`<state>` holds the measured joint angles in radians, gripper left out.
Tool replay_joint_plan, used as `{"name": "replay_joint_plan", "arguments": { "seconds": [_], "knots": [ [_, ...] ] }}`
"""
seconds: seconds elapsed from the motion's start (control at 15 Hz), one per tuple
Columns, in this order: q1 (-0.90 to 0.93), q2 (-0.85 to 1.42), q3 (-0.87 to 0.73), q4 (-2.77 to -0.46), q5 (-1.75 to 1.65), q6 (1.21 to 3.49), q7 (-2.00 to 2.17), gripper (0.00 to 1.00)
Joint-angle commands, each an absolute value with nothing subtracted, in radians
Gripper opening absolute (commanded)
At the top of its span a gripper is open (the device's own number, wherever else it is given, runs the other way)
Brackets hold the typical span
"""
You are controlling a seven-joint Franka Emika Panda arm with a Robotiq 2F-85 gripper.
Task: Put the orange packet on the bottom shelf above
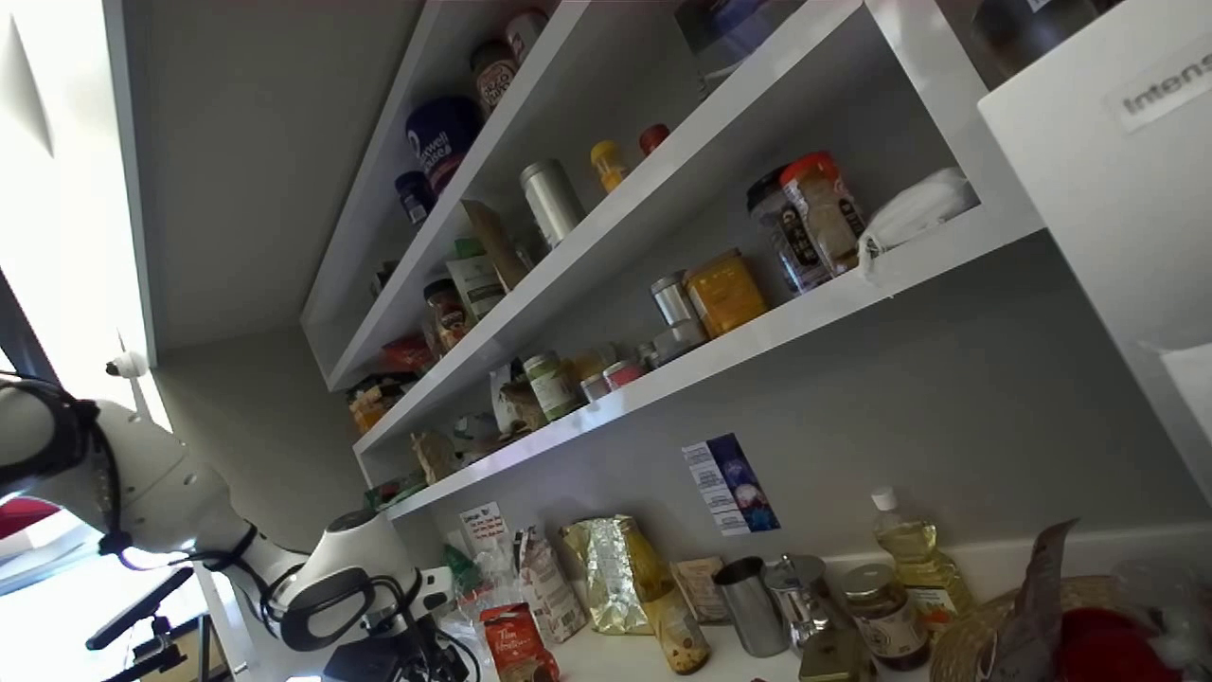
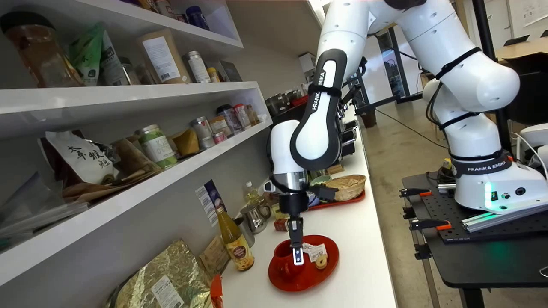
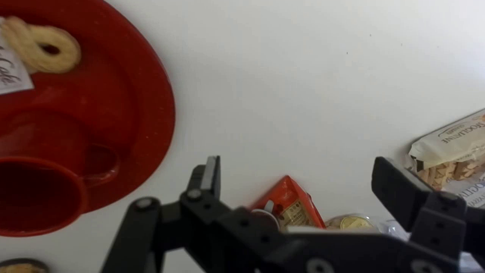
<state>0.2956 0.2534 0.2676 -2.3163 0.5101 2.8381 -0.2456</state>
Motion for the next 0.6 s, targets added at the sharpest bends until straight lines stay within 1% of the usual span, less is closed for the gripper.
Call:
{"name": "replay_joint_plan", "arguments": {
  "seconds": [0.0,0.27,0.53],
  "knots": [
    [0.313,0.435,0.294,-2.15,0.377,2.947,-0.104,1.0],
    [0.399,0.555,0.244,-2.011,0.218,2.985,0.061,1.0],
    [0.493,0.637,0.184,-1.895,0.136,2.988,0.174,1.0]
  ]
}}
